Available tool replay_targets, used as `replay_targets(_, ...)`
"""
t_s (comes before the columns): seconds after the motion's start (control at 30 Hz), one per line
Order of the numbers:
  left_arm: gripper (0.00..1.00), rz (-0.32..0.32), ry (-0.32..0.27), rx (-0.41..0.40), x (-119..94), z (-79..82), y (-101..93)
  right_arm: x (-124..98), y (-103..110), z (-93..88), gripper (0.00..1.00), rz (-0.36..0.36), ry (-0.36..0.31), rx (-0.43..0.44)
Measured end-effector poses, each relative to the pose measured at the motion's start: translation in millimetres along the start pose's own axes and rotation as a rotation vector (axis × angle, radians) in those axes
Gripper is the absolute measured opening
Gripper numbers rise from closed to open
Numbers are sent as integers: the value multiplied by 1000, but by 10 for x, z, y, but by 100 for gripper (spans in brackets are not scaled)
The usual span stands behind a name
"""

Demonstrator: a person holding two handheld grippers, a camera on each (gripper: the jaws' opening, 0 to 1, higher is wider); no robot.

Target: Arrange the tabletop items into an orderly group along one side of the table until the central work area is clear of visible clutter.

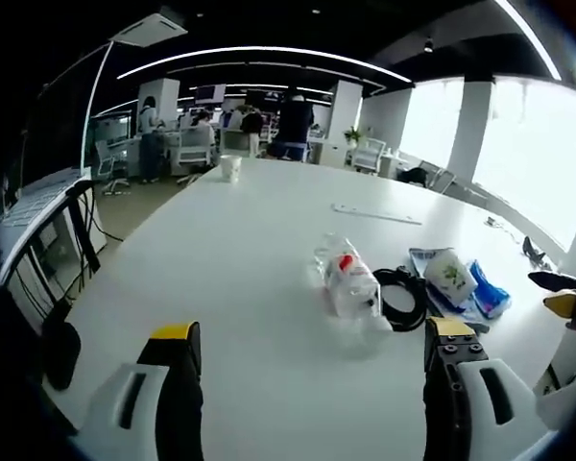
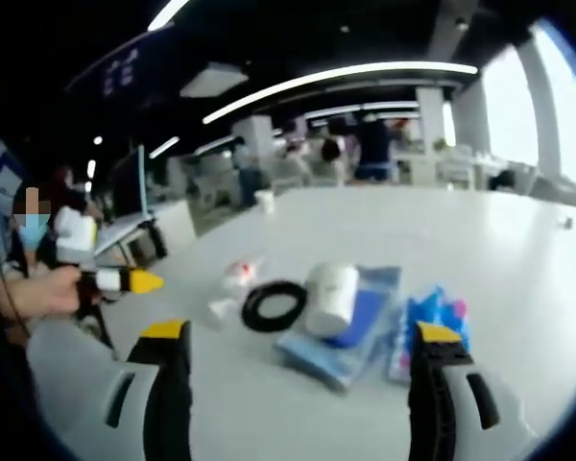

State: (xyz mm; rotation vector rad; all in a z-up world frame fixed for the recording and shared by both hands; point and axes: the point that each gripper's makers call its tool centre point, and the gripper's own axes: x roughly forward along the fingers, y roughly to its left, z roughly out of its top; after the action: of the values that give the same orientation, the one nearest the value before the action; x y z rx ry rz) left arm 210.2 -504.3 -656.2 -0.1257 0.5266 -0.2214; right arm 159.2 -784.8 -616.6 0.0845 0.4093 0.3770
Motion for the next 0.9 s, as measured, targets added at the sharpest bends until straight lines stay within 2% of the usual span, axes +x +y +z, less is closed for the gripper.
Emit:
replay_targets(0.37,97,-7,0,11,256,-89,-150,54,-93,-77,91,-17,13,56)
replay_targets(0.9,96,-3,1,30,497,-175,-235,79,-163,-218,90,-28,46,61)
